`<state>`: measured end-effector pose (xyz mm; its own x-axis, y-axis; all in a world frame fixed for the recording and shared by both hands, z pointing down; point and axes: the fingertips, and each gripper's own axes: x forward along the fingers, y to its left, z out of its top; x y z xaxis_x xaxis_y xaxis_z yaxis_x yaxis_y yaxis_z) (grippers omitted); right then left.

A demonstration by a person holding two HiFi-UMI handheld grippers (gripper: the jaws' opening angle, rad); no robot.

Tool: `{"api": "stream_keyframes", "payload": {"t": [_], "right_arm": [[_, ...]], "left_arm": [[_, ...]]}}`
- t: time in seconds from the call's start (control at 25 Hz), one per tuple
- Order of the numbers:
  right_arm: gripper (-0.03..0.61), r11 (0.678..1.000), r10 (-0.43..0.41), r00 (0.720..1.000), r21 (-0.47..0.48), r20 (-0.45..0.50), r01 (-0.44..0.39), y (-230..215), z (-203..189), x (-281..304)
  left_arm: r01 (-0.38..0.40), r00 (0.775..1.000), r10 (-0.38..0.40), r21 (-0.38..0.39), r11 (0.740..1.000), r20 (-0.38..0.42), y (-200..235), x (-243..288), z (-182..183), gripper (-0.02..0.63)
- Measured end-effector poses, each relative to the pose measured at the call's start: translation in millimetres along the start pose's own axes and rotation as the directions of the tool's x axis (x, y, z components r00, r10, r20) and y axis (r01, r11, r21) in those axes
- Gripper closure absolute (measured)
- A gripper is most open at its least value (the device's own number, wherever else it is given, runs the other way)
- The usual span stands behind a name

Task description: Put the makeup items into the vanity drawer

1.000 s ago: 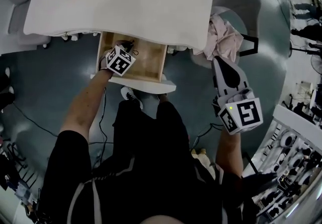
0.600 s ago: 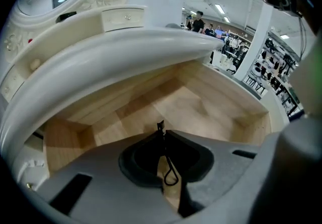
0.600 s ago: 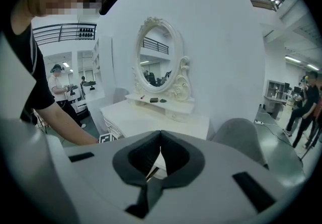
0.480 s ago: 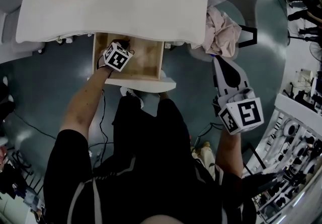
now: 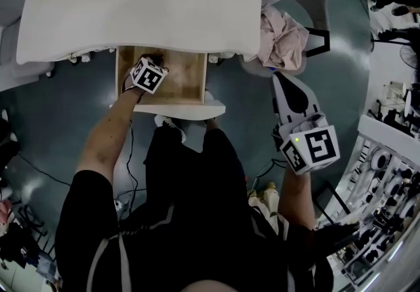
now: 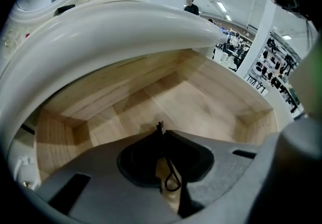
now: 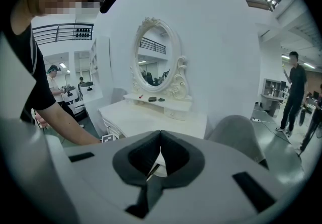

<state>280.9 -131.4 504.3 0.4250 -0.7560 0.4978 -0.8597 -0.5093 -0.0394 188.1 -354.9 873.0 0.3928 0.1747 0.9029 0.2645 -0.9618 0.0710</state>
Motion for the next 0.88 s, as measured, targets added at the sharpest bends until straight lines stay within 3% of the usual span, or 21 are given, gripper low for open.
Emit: {"api": "stream_keyframes", "payload": {"t": [0.24, 0.56, 0.88], "right_arm": [[0.574, 1.000, 0.001, 1.000, 0.009, 0.006, -0.001, 2.4, -0.8, -5.8], [0.574, 1.000, -0.010, 1.000, -0.005, 0.018, 0.010, 2.4, 2.7, -16.3], [0.574, 1.000, 0.005, 0.998, -0.025, 0.055, -0.003, 4.4, 21.5, -31.4]], "left_arm": [[0.031, 1.000, -0.031, -0.012, 0.999, -0.002, -3.7, 0.1, -1.9, 0.574], [0.033, 0.999, -0.033, -0.010, 0.999, -0.015, -1.3, -4.1, -5.8, 0.474], [0.001, 0.998, 0.002, -0.042, 0.999, 0.062, -5.1, -37.3, 6.5, 0.453]]}}
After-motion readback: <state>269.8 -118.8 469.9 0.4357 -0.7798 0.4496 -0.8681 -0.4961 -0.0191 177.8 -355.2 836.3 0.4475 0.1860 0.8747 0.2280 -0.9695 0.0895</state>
